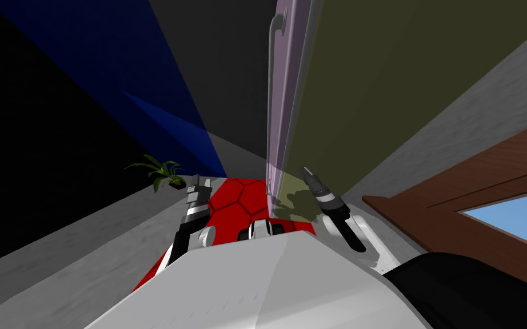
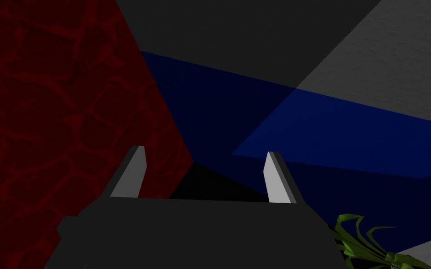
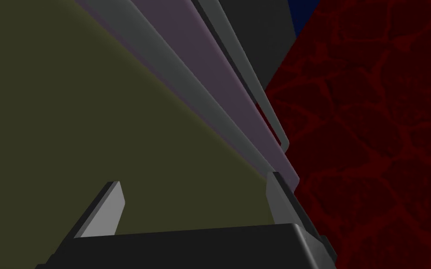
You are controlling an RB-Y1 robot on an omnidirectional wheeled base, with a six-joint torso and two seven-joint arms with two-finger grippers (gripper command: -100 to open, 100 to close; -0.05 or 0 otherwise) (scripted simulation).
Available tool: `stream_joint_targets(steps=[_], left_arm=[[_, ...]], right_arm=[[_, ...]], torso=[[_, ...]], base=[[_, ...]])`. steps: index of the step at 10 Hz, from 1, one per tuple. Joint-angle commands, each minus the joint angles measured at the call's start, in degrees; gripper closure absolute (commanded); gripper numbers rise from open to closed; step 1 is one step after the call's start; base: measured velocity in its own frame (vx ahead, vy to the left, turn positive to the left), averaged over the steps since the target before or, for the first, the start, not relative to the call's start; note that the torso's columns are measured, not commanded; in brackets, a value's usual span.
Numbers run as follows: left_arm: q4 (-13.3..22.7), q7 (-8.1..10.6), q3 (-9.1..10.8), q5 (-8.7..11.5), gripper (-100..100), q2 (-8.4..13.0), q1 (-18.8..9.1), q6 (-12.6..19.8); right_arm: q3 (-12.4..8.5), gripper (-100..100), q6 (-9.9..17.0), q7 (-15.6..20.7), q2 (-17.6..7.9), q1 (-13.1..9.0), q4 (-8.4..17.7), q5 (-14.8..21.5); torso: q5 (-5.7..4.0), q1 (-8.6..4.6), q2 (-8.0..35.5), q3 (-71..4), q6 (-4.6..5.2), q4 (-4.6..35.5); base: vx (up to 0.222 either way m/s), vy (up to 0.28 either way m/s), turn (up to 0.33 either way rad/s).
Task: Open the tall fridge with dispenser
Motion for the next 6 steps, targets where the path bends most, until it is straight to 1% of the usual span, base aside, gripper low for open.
stream_joint_targets(steps=[1,2,3,4,5,6], left_arm=[[0.0,0.0,0.0,0.0,0,0.0,0.0,0.0],[0.0,0.0,0.0,0.0,0,0.0,0.0,0.0],[0.0,0.0,0.0,0.0,0,0.0,0.0,0.0],[0.0,0.0,0.0,0.0,0,0.0,0.0,0.0],[0.0,0.0,0.0,0.0,0,0.0,0.0,0.0],[0.0,0.0,0.0,0.0,0,0.0,0.0,0.0]], right_arm=[[-2.1,-100,0.4,-0.3,-1.5,0.9,-0.6,4.5],[-4.1,-100,0.7,-0.6,-2.8,1.7,-1.2,6.3],[-4.1,-100,0.7,-0.6,-2.8,1.7,-1.2,8.0],[-6.1,-100,1.0,-0.9,-4.1,2.6,-1.8,9.7],[-6.1,-100,1.0,-0.9,-4.1,2.6,-1.8,11.4],[-8.1,-100,1.3,-1.2,-5.4,3.4,-2.4,13.2]], torso=[[0.0,0.01,0.0,0.0,0.02,0.0],[0.0,0.0,0.0,0.0,0.0,0.0],[0.01,0.06,-0.1,0.0,0.02,0.0],[0.0,-0.02,0.0,0.0,0.0,0.0],[0.01,0.06,0.0,0.0,0.02,0.0],[0.0,-0.01,0.0,0.0,0.0,0.0]], base=[[0.028,0.062,-0.034],[0.05,0.079,-0.063],[0.039,0.06,-0.04],[0.032,0.084,-0.071],[0.024,0.068,-0.037],[0.039,0.067,-0.059]])
